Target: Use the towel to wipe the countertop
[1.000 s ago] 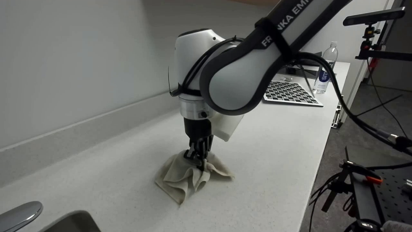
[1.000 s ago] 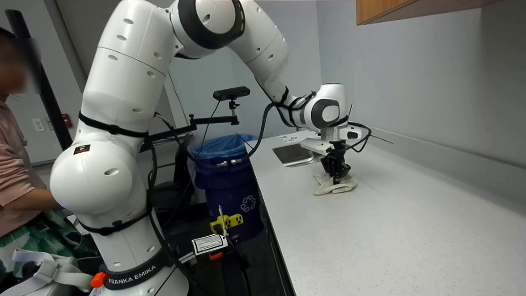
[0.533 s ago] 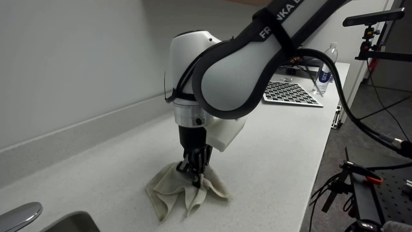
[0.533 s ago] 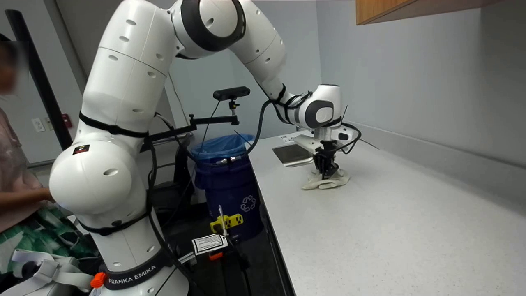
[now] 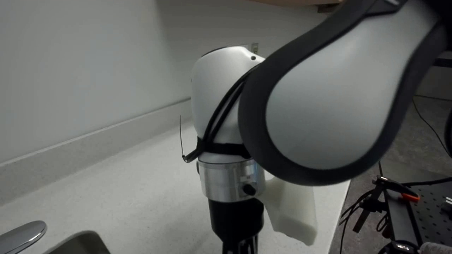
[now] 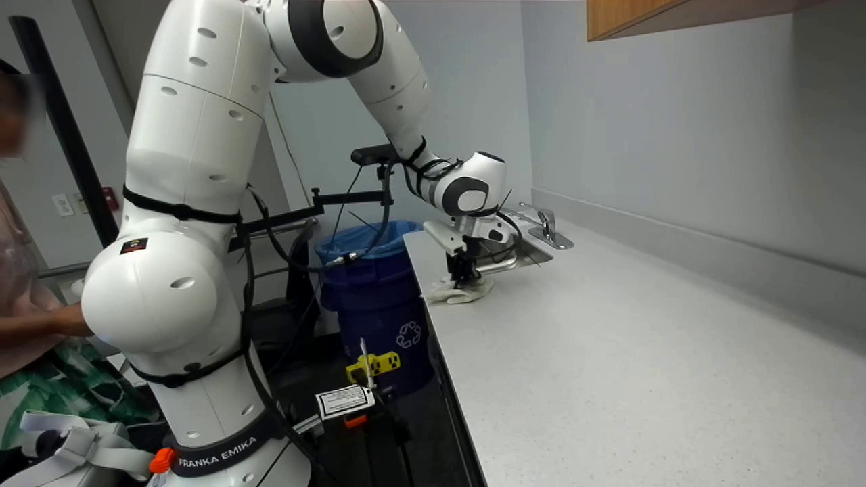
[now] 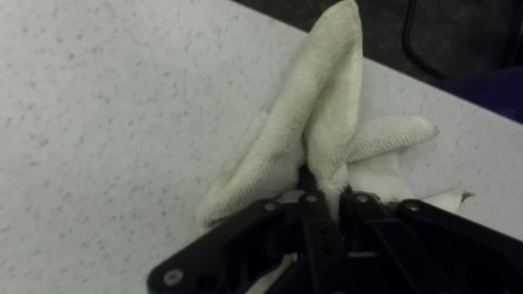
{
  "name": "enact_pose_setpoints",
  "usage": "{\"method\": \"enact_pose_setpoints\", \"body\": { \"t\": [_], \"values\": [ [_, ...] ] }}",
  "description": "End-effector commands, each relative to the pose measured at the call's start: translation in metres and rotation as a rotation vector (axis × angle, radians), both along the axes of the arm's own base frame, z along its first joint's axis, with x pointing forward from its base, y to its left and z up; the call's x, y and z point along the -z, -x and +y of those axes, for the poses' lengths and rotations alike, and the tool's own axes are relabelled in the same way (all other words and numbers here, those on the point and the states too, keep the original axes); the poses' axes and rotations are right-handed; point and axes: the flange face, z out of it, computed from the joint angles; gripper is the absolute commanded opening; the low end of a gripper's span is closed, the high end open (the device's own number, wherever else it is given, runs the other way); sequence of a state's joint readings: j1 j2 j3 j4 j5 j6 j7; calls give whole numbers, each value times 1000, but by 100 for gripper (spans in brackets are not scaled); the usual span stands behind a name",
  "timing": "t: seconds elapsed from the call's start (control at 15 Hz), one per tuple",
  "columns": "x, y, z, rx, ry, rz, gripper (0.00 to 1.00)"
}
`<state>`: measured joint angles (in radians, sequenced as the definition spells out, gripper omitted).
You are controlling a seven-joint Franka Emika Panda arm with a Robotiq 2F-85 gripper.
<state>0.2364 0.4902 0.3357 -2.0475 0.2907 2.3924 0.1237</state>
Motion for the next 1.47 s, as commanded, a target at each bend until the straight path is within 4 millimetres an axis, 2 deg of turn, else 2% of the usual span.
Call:
{"method": "enact_pose_setpoints", "body": {
  "t": [0.0, 0.27, 0.73, 0.93, 1.0, 1.13, 1.4],
  "values": [
    [3, 21, -7, -29, -5, 42, 2],
    [8, -15, -39, 11, 73, -31, 2],
    [11, -112, -117, 60, 277, -199, 2],
    [9, -140, -133, 139, 285, -215, 2],
    [9, -144, -134, 162, 276, -210, 2],
    [11, -139, -128, 187, 251, -186, 2],
    [7, -104, -102, 190, 177, -122, 2]
  ]
}}
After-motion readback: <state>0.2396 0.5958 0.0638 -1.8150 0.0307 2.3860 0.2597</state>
